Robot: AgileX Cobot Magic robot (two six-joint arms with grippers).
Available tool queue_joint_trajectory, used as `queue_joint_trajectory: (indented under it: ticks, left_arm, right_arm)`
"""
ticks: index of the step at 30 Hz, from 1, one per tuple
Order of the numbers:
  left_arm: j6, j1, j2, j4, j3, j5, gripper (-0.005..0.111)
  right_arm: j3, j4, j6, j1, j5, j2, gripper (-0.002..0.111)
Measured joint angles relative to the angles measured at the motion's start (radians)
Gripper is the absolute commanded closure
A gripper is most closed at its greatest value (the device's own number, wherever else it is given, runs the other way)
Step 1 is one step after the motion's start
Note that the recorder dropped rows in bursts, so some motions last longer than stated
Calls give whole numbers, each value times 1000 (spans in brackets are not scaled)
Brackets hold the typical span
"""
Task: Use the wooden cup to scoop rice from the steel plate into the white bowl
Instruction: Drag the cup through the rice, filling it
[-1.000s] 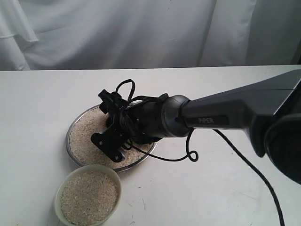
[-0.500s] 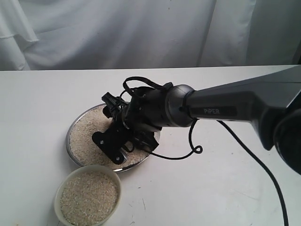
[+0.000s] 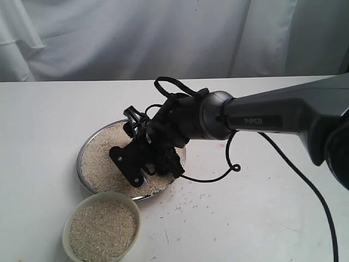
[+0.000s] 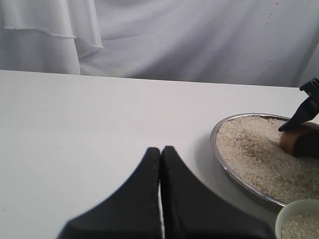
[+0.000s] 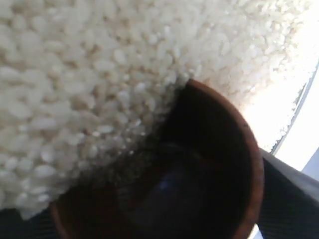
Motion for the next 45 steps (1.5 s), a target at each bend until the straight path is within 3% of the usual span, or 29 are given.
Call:
queue_joint_trajectory:
  ticks: [15, 21, 45]
  left_arm:
    - [0, 0, 0, 0, 0, 0, 107]
    - [0, 0, 0, 0, 0, 0, 107]
    - [0, 0, 0, 0, 0, 0, 107]
  right_arm:
    - [0, 342, -183, -40, -1, 0, 108]
    - [-65, 526, -237, -65, 88, 31, 108]
    - [-263, 829, -309, -125, 341, 130, 108]
